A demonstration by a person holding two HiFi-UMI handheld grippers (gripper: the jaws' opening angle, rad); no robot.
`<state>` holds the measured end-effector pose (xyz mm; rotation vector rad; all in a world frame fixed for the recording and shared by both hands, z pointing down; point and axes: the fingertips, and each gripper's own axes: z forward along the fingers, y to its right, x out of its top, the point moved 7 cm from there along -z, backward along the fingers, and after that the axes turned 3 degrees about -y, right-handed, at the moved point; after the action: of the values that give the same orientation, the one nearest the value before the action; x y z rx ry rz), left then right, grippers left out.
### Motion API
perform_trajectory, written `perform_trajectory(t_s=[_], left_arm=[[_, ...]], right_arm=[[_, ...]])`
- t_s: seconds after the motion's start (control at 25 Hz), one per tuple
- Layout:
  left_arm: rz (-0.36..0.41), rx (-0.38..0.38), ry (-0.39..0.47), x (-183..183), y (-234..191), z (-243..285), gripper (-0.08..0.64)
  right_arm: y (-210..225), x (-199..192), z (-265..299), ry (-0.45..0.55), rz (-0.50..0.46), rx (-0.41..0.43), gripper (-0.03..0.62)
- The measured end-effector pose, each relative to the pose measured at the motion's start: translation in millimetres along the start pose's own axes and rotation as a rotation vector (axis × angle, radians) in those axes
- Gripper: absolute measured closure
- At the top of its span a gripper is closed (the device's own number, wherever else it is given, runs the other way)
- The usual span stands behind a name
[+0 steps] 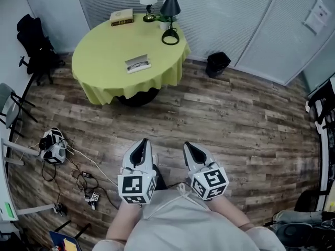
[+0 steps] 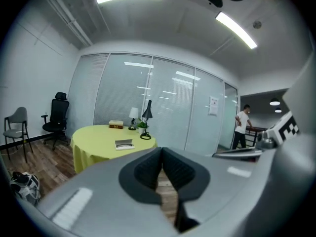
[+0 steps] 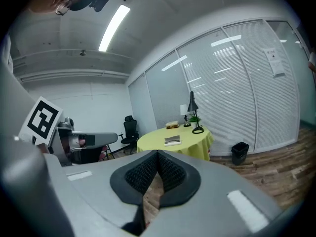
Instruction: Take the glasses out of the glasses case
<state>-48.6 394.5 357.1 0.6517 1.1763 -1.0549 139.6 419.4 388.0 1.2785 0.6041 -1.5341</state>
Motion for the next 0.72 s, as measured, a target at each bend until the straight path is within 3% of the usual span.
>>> perform_trajectory(t_s=[0.4, 0.72], left_arm=[[-0.051, -0.009, -0.019, 45.9, -119.2, 113.7, 0.554], [-0.036, -0.017, -0.023, 76.6, -199.6, 189.9, 0.554]], right_arm=[[8.3, 59.9, 153.4, -0.061, -0.037, -0.003, 0.592], [11.6, 94.0, 262.2, -0.087, -0.056, -0.024, 0.592]])
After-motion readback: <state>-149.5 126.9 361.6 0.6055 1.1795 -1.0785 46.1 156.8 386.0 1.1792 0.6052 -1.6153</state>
